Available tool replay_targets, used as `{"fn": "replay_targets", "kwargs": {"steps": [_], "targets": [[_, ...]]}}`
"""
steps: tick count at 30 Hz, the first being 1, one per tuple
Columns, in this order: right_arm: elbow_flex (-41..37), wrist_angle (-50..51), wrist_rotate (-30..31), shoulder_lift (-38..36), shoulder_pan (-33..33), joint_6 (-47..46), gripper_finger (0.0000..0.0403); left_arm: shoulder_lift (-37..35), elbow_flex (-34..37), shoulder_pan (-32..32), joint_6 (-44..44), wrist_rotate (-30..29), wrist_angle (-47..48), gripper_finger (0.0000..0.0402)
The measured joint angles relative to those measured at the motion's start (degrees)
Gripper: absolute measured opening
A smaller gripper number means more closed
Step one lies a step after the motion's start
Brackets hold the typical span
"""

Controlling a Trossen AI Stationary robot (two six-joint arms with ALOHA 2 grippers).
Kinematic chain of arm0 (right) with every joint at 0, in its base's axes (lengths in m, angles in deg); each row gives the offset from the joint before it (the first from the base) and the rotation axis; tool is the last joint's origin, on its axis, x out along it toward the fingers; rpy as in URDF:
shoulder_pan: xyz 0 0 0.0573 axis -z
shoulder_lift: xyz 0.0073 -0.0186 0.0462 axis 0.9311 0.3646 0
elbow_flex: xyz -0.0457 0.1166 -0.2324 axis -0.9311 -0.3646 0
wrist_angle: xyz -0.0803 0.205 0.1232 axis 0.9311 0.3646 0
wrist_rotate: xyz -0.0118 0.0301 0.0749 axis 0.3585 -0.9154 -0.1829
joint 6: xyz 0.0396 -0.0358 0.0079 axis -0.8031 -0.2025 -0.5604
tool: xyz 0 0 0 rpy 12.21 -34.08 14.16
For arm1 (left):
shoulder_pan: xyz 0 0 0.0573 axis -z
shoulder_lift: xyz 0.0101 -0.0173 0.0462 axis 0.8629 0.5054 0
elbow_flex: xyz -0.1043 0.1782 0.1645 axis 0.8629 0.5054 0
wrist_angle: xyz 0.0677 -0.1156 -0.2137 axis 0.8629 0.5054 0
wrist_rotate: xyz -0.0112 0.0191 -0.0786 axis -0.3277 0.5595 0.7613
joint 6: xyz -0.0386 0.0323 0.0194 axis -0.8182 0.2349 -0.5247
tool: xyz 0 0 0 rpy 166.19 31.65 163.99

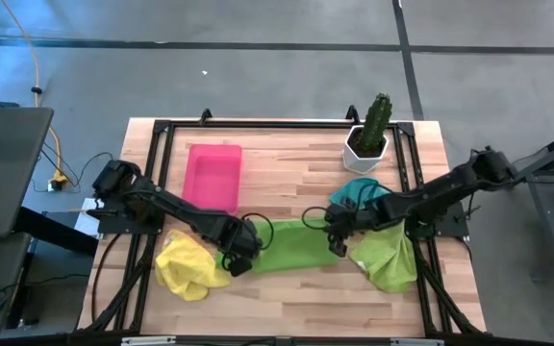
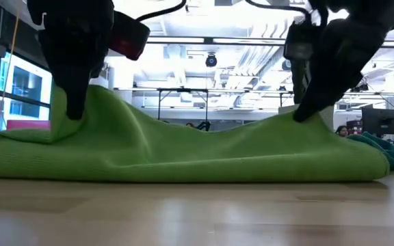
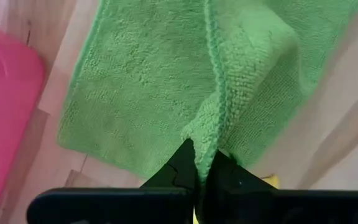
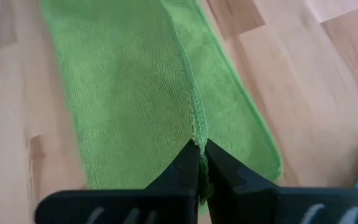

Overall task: Roll microfiber towels into tight, uniform cylinder then place into a basket
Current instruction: Roll the green microfiber cloth

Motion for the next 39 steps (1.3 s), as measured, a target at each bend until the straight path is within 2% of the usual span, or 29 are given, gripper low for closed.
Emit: {"fn": "replay_targets", "kwargs": {"steps": [4,14,32,39], "targets": [[0.0,0.0,-0.1,1.8,0.7,0.1,0.0000,0.0,1.6,-0.8,0.0,-2.0,0.4,0.0000],[0.0,-0.9,1.2,7.1,0.6,0.5,0.0000,0.0,5.4,-3.3,0.0,-1.9,-0.2,0.0000],[3.6,3.1,2.6,7.1,0.8,2.7,0.0000,0.0,5.4,-4.0,1.1,-6.5,0.3,0.0000],[3.6,5.2,3.1,7.3,1.8,-1.1,0.0000,0.0,5.4,-5.3,1.1,-8.2,0.4,0.0000]]}}
